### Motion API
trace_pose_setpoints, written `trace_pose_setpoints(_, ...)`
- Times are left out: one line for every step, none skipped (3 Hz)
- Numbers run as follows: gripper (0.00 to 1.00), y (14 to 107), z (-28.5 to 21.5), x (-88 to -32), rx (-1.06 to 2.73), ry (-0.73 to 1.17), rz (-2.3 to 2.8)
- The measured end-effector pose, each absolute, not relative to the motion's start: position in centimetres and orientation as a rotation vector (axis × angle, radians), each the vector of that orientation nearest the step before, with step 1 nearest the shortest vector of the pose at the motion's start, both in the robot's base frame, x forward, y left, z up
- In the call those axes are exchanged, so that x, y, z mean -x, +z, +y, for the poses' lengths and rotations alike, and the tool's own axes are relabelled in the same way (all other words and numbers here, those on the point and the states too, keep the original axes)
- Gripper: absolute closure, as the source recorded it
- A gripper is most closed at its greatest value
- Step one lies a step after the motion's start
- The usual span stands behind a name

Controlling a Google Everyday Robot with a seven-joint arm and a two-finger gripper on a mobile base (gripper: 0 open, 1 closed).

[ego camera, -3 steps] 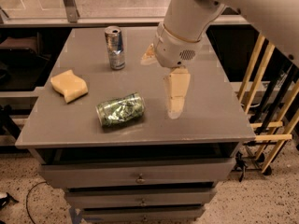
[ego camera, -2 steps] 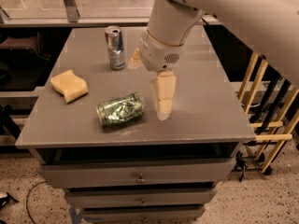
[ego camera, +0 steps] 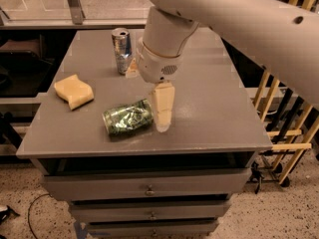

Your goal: Pick green can

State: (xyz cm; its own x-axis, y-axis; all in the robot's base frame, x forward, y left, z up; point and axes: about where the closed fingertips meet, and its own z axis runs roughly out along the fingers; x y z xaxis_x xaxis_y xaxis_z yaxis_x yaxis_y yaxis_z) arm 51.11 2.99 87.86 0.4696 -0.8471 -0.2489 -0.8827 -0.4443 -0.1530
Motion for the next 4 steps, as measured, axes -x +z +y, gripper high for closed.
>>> trace_pose_setpoints(0.0,86.5,4.0,-51.0,2.471,0.185,1.485)
trace_pose_setpoints(0.0,85.0,4.4,-50.8,2.478,0.195,1.493)
trace_pose_setpoints(0.16,83.5,4.6,-50.9,2.475,0.223,1.492)
trace_pose_setpoints(0.39,82.8,4.5,-51.0,2.465,0.244,1.49)
